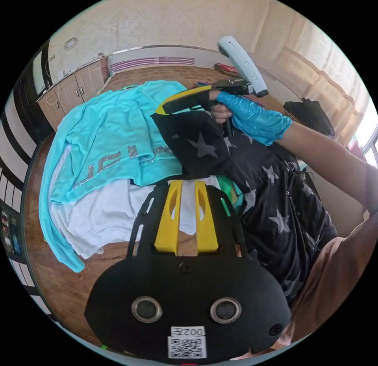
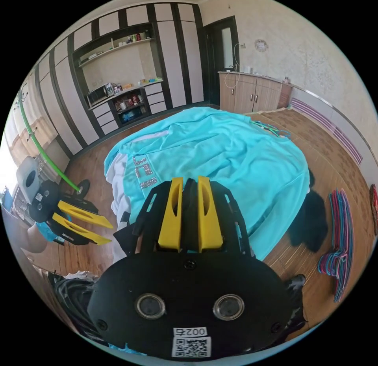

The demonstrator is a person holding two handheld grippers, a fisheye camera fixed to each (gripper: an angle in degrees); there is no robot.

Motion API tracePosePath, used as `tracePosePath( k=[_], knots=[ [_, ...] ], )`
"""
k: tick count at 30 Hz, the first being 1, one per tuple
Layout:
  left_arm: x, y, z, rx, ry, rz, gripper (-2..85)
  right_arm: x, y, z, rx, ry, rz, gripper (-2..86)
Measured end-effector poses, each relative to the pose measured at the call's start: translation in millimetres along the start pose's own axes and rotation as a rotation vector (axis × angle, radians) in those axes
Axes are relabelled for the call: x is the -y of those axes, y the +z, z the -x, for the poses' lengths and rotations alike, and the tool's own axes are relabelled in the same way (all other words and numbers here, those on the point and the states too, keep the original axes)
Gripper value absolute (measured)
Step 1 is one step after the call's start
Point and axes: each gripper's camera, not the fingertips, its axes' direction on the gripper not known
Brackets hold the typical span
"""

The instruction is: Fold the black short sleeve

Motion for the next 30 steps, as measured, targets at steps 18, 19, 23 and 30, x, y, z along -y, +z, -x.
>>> tracePosePath(
  k=[18, 19, 23, 30],
  knots=[
    [-11, 12, -26, 0.058, -0.037, -0.049, -0.9, -9, 30, 15, -0.163, 0.152, 0.141, 7.9],
    [-11, 13, -27, 0.059, -0.038, -0.045, -1.0, -11, 30, 17, -0.18, 0.15, 0.15, 6.6],
    [-10, 19, -35, 0.063, -0.059, -0.026, -1.0, -21, 14, 13, -0.172, 0.163, 0.15, 4.5],
    [1, 12, -53, 0.069, -0.075, -0.053, -1.0, -39, -70, 2, -0.052, 0.098, -0.063, 2.4]
  ],
)
